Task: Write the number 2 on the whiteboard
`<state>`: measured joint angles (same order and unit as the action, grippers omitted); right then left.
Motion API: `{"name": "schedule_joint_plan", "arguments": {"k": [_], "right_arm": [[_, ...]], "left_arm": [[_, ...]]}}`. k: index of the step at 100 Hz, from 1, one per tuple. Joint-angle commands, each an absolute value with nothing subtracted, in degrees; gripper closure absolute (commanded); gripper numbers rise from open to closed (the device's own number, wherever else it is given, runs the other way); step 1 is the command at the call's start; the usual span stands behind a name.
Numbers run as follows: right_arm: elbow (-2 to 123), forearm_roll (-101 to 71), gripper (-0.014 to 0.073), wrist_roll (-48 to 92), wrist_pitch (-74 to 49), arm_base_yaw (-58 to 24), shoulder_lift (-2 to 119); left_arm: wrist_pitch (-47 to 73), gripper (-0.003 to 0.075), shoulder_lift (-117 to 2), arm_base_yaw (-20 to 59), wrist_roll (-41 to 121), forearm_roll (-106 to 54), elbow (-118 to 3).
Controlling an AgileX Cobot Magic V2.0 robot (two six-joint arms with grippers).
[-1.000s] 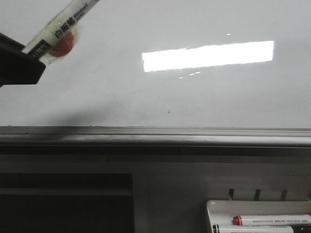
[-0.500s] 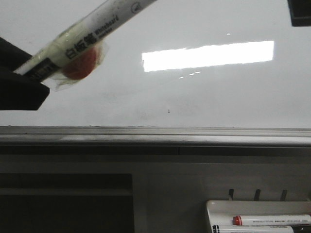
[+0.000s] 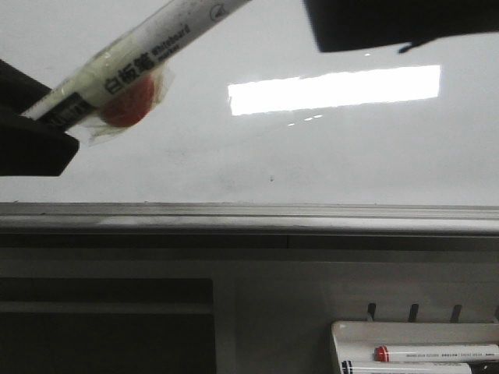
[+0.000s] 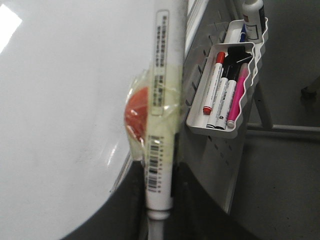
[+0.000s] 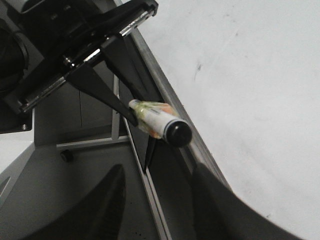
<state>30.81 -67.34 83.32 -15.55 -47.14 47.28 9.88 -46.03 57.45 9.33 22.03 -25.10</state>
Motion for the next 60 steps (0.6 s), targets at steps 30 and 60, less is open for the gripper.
{"name": "schedule_joint_plan", "arguments": {"k": [30, 60], "right_arm": [[40.58, -68.84, 0.0319, 83.9, -13.99, -47.94, 56.96], [42.7, -71.14, 0.0359, 83.9, -19.36, -47.94, 60.96]], "left_arm": [[6.15, 0.0741, -45.83, 57.9, 9.07, 21.98, -26.8], [6.15, 0.0741, -45.83, 57.9, 9.07, 21.98, -26.8]]}}
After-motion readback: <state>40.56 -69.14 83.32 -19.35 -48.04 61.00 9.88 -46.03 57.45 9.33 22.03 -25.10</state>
